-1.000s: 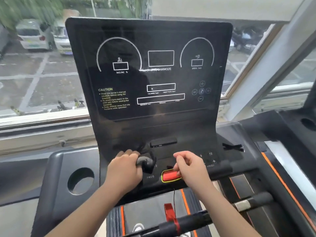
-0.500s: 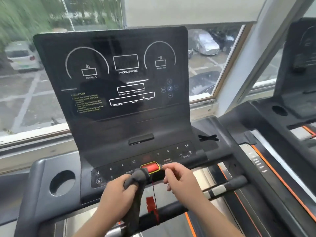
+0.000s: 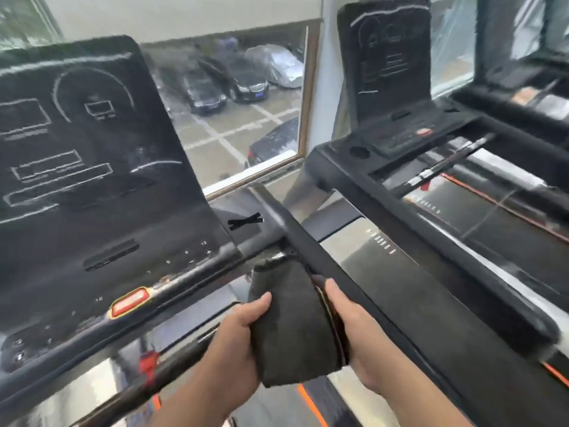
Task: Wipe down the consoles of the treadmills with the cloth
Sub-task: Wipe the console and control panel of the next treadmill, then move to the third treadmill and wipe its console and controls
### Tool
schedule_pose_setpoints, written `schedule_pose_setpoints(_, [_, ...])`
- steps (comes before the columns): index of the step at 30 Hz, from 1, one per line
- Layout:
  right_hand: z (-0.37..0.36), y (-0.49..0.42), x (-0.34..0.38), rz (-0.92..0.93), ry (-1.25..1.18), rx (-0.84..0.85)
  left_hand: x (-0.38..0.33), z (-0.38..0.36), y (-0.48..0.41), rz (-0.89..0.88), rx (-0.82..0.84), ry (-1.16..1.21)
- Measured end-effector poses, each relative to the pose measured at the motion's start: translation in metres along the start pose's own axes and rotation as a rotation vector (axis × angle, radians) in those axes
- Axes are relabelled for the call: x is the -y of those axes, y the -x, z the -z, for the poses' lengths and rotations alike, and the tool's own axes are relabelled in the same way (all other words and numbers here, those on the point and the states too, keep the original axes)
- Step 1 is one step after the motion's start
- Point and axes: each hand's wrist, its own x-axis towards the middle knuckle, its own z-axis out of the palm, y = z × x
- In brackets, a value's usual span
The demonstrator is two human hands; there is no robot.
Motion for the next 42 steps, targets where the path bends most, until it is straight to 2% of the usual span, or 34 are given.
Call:
schedule_pose_setpoints(4, [0.057,0.030,-0.009,0.151,-0.061,-0.121,0.025,-0.050,-0.015,0.088,0.095,-0.138])
schedule_pose_setpoints(7, [0.090,0.049,-0.021,0.202,-0.123,-0.303,0.044,-0.084,-0.028,0.152,0.178,-0.289])
schedule_pose_setpoints(12, [0.135,0.080,-0.037,0.207,-0.210,-0.615,0.079,-0.135,-0.050,0.191,0.358,-0.558])
schedule_pose_setpoints(16, [0.164,0.103,-0.059,0.137,-0.308,-0.828,0.111,-0.172,-0.062,0.270,0.501,-0.743])
schedule_pose_setpoints(25, [0.226,0.167,-0.124,0.104,-0.641,-1.016,0.200,-0.233,-0.046,0.377,0.719,-0.950])
schedule_pose_setpoints(29, [0.273,0.204,-0.151,0.033,-0.599,-0.981,0.253,-0.262,-0.029,0.381,0.742,-0.946])
schedule_pose_setpoints(33, [0.336,0.254,-0.177,-0.030,-0.523,-0.762,0.316,-0.291,-0.002,0.388,0.736,-0.894])
schedule_pose_setpoints(37, [0.391,0.296,-0.195,-0.001,-0.620,-0.637,0.369,-0.322,0.023,0.410,0.742,-0.841])
schedule_pose_setpoints(42, [0.441,0.305,-0.186,0.086,-0.601,-0.626,0.395,-0.356,0.027,0.363,0.688,-0.869])
